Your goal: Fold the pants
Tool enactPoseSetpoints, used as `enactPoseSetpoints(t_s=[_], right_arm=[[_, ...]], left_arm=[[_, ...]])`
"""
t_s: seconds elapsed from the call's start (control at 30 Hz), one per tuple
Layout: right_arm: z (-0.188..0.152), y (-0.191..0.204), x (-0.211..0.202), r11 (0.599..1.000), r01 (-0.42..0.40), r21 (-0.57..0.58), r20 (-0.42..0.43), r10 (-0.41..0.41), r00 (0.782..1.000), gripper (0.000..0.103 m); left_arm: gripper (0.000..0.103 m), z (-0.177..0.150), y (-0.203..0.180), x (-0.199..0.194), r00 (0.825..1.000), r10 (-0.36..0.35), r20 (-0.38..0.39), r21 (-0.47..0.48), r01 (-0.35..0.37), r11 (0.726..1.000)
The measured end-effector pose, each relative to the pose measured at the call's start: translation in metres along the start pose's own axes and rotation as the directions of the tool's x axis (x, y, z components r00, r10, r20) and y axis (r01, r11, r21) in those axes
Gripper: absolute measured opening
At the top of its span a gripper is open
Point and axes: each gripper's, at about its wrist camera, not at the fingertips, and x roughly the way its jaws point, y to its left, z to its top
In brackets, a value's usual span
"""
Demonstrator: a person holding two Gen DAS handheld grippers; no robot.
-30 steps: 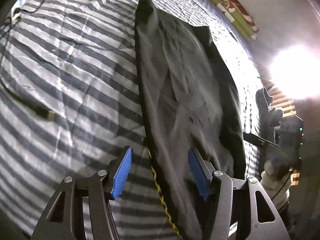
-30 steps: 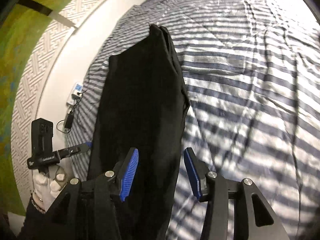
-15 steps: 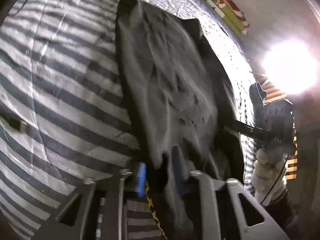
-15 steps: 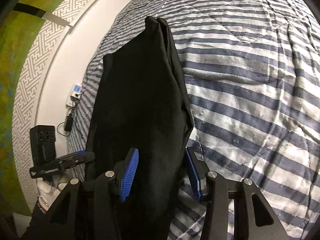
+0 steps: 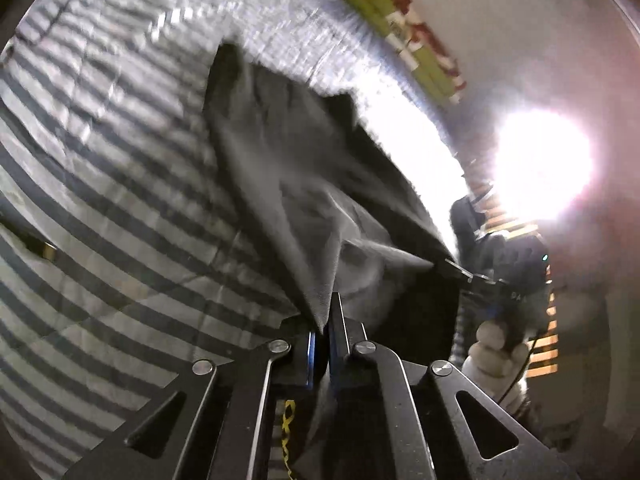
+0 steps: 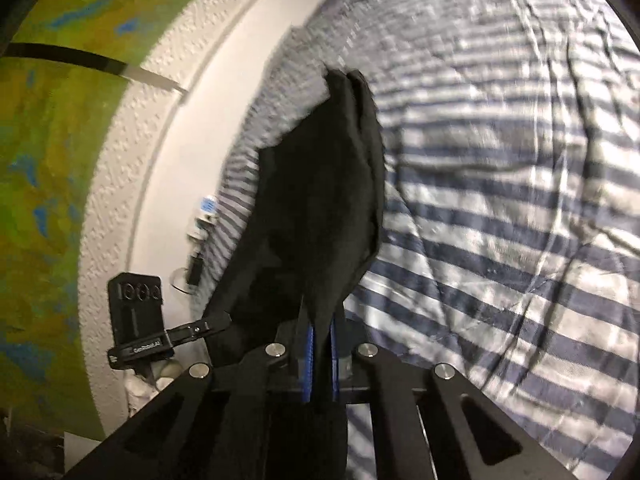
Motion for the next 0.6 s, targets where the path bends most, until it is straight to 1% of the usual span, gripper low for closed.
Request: enactPoseSetpoints(t_s=[0.03, 0.13, 0.2, 0.27, 0.33, 0.4, 0.5, 0.57, 0.6], right_arm=[[0.000, 0.004, -0.007, 1.000, -0.013, -0.003, 0.019, 0.014, 1.000, 0.005], [-0.002, 0.025, -0.034, 0.998, -0.056, -0.025, 0.079, 0.058, 0.995, 0.005], [-0.008, 0.043, -0.055, 0.995, -0.076, -0.057, 0.120, 0.083, 0.989, 0.005], [-0.016, 0.066, -0.082, 0.990, -0.099, -0.104, 0.164, 0.115, 0.980, 0.005], [-0.026, 0.086, -0.104, 0.984, -0.105, -0.145, 0.192, 0.132, 0.972, 0.005], [-0.039, 0.104, -0.125, 0.976, -0.110, -0.188, 0.215, 0.150, 0.965, 0.005], [-0.064, 0.136, -0.154, 0.961, -0.107, -0.257, 0.250, 0.173, 0.953, 0.005], [-0.078, 0.149, -0.168, 0.955, -0.105, -0.279, 0.263, 0.181, 0.948, 0.005], [-0.085, 0.155, -0.175, 0.952, -0.107, -0.288, 0.266, 0.187, 0.946, 0.005]], left_arm=[[0.004, 0.001, -0.004, -0.009, 1.000, -0.010, 0.013, 0.003, 0.010, 1.000], [0.004, 0.002, -0.036, -0.040, 0.996, -0.045, 0.081, 0.047, 0.041, 0.998], [0.004, 0.002, -0.051, -0.070, 0.992, -0.061, 0.113, 0.085, 0.051, 0.995], [0.004, -0.005, -0.073, -0.098, 0.984, -0.082, 0.156, 0.137, 0.061, 0.989], [0.004, -0.016, -0.093, -0.131, 0.977, -0.100, 0.191, 0.186, 0.064, 0.980], [0.004, -0.029, -0.109, -0.154, 0.970, -0.111, 0.217, 0.221, 0.062, 0.973], [0.004, -0.047, -0.128, -0.178, 0.962, -0.135, 0.239, 0.255, 0.072, 0.964], [0.004, -0.059, -0.138, -0.193, 0.958, -0.143, 0.249, 0.276, 0.071, 0.959], [0.004, -0.070, -0.144, -0.206, 0.957, -0.149, 0.251, 0.288, 0.073, 0.955]])
